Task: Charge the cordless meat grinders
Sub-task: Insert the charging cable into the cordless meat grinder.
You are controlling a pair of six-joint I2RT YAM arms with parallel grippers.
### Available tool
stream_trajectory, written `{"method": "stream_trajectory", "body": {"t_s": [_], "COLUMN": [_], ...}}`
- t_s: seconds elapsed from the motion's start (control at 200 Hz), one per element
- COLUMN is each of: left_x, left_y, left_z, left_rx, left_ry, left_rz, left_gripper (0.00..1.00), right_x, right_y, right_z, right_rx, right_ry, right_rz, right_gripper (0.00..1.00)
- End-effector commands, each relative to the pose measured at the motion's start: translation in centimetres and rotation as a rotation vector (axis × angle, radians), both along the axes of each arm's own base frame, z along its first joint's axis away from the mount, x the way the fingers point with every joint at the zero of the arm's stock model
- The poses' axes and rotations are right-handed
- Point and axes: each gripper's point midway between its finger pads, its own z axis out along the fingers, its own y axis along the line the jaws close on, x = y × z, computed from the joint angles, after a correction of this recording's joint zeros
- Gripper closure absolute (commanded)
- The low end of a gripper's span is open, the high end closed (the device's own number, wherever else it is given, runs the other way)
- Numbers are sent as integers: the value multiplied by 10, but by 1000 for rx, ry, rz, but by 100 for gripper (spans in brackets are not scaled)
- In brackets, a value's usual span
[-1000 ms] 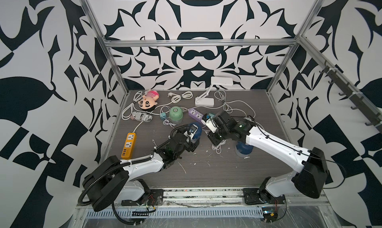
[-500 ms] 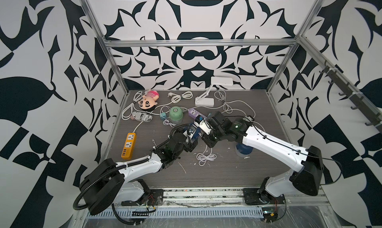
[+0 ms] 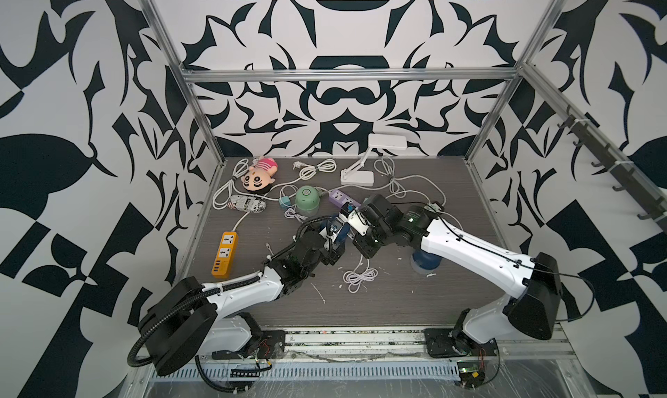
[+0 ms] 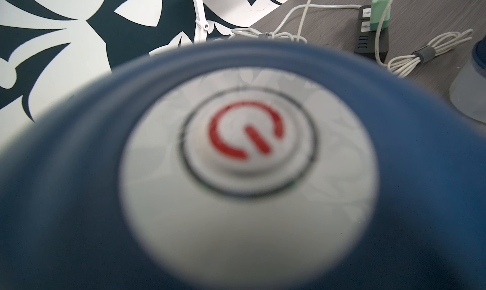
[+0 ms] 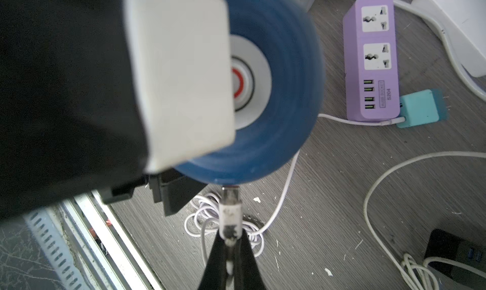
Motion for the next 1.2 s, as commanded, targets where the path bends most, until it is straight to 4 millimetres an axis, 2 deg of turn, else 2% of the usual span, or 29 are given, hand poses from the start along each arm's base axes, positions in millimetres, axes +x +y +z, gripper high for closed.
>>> {"method": "stream_trajectory", "body": {"t_s": [0.0,0.505,0.88,1.075,1.195], "left_x": [3,-2,-10,-15,-16], "left_y": [-6,-8,-11,-13,-15], "left_z": [24,18,5,0,-1], "left_rx": [-54,-37,-10,5,14], "left_ry": [-47,-31,-9,-5,-5], "left_rz": [-12,-43,-78,-90,-95], "left_gripper": [51,54,58,59,59], "right_x": [6,9,21,21,19], "right_y": [10,18,26,36,40], "right_z": [25,24,39,50,49], "right_rx": [60,66,117,168,169], "right_ry": [-43,-33,-75,-70,-45], "right_rz": [-6,-1,-31,-16,-2], "right_gripper": [100,100,100,100,100]}}
